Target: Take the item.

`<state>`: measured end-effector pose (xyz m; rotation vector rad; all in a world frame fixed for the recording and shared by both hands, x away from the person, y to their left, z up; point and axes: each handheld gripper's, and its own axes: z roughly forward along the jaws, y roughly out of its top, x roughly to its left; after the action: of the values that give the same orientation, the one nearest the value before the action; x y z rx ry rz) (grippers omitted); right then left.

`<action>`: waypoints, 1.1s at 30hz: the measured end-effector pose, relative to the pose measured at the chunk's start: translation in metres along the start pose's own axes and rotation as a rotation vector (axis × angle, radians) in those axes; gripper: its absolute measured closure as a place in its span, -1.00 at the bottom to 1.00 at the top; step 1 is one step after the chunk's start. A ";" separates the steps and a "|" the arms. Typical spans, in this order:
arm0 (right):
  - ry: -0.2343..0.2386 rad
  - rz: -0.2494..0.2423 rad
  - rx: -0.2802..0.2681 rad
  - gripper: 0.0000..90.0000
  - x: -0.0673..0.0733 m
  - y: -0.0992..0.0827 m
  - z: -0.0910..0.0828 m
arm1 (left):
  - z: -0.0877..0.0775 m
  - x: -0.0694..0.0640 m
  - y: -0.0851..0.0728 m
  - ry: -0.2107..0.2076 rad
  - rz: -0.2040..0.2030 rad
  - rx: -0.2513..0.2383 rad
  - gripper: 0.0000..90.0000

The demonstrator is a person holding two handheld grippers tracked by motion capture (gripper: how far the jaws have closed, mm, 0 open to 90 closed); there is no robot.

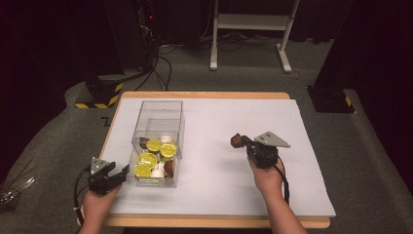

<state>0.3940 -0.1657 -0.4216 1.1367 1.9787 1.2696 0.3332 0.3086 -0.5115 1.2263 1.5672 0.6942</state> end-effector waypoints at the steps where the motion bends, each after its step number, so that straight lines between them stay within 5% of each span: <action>1: -0.006 0.002 0.001 1.00 -0.002 -0.001 0.000 | 0.000 0.000 0.000 -0.001 0.001 0.000 -0.13; 23: -0.168 0.044 0.064 1.00 -0.054 -0.023 -0.002 | -0.001 0.001 0.000 -0.010 0.008 0.006 -0.13; 33: -0.177 0.034 0.093 1.00 -0.055 -0.029 0.004 | -0.001 0.001 0.000 -0.009 0.007 0.005 -0.13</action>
<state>0.4144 -0.2175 -0.4498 1.2863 1.9098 1.0635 0.3321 0.3096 -0.5111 1.2375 1.5587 0.6892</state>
